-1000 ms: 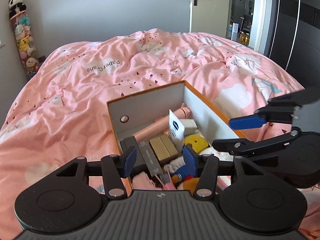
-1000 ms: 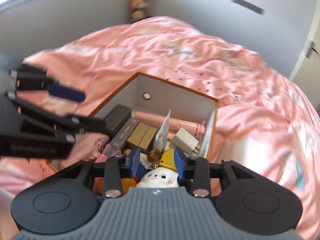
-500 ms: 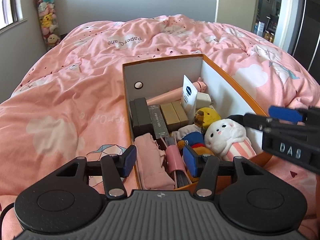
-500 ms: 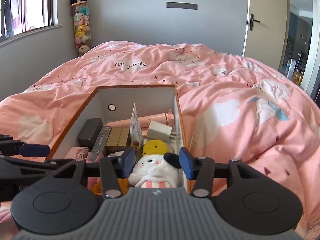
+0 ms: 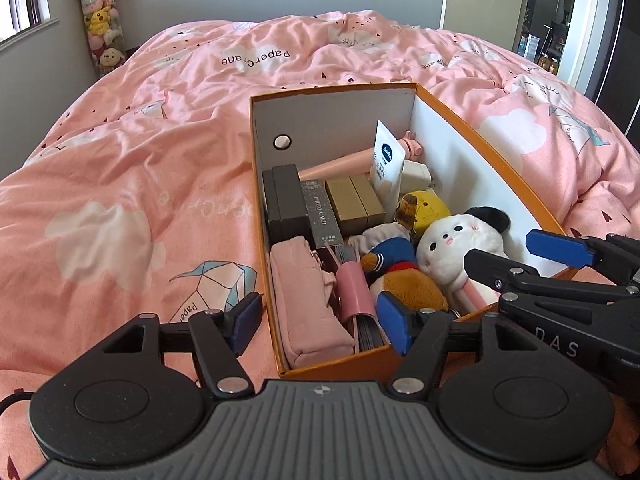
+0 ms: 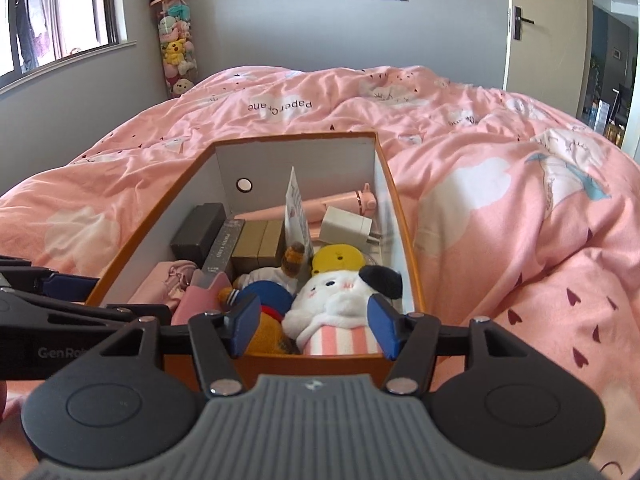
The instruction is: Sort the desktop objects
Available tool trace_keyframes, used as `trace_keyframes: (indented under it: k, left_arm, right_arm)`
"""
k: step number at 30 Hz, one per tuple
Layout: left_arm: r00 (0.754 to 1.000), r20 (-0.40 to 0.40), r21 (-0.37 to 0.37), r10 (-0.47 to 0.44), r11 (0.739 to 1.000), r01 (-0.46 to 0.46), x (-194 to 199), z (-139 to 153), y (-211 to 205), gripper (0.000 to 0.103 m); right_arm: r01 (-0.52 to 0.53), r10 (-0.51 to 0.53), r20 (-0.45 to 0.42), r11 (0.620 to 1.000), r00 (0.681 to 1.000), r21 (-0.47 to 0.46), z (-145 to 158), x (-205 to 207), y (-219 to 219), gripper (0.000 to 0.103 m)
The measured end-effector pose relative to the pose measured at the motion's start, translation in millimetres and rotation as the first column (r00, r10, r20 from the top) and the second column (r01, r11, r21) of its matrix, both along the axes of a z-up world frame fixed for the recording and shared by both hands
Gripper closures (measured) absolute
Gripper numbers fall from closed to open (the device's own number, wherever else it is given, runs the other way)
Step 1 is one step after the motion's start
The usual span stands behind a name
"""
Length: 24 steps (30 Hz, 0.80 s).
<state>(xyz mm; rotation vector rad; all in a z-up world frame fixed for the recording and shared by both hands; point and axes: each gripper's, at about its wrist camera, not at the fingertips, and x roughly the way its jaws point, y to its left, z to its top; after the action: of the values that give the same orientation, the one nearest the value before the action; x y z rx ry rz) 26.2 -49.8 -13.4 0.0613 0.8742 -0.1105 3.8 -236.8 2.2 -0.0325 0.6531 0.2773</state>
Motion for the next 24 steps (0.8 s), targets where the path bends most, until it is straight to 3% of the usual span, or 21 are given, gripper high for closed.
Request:
trace_keyframes:
  k: [24]
  left_arm:
    - [1.0,-0.019,-0.005,0.02,1.0,-0.02,2.7,-1.8,3.8,0.028]
  right_arm:
    - [0.0,0.0,-0.006,0.998,1.0,-0.066,-3.4,1.9,6.1,0.036]
